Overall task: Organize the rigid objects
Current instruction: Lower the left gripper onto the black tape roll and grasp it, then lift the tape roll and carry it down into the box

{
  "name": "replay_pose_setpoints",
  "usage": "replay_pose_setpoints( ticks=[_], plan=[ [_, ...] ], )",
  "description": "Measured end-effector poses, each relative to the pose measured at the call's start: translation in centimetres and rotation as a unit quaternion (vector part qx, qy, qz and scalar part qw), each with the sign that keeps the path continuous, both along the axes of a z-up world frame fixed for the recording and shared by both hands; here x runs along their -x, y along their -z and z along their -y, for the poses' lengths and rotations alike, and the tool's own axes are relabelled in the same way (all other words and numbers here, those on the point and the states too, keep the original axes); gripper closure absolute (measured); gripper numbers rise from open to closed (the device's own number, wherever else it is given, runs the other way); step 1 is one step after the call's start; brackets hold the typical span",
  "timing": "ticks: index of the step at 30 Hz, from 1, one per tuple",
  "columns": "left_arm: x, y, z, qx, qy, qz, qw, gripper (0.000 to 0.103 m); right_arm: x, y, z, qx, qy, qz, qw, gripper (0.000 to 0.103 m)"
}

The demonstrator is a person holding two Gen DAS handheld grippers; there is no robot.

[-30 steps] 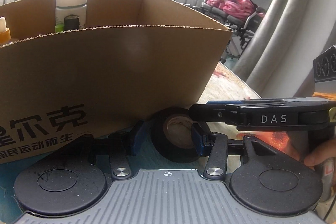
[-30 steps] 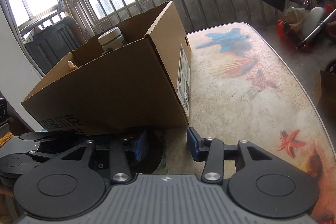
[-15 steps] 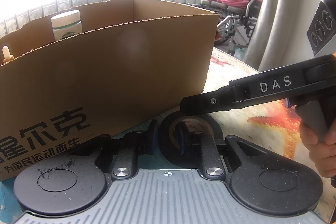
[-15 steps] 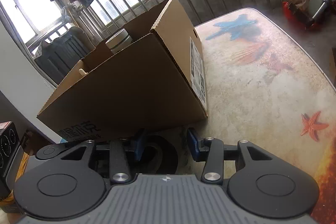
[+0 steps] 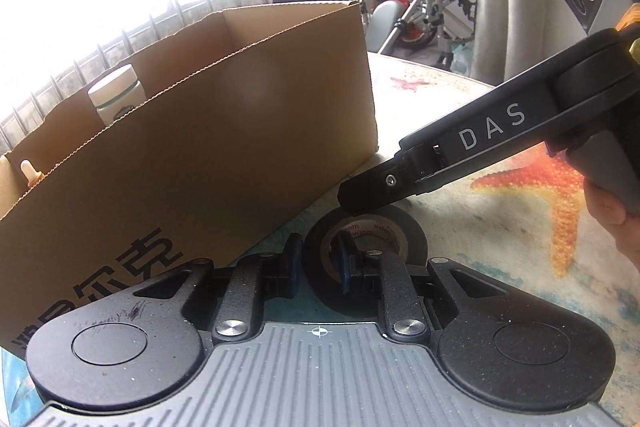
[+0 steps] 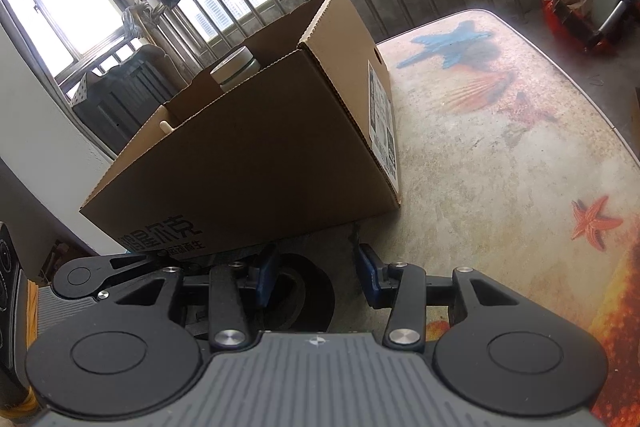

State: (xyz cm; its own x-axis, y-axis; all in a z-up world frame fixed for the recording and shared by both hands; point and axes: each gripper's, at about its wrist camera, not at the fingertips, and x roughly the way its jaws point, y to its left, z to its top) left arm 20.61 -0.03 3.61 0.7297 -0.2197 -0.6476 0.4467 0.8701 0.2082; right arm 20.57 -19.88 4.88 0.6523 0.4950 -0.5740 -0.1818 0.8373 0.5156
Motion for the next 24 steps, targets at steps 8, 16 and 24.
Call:
replay_pose_setpoints(
  ticks=[8, 16, 24],
  plan=[
    [1.2, -0.7, -1.0, -0.021, 0.007, 0.021, 0.9995, 0.088, 0.8, 0.2, 0.2, -0.03, -0.019, -0.006, 0.999, 0.057],
    [3.0, -1.3, -0.7, -0.085, 0.033, 0.063, 0.9939, 0.088, 0.0, 1.0, 1.2, -0.102, -0.03, -0.024, 0.994, 0.057],
    [4.0, -3.1, -0.1, -0.114, 0.05, 0.104, 0.9867, 0.088, 0.3, 0.7, -0.5, -0.088, -0.075, -0.017, 0.993, 0.058]
  ],
)
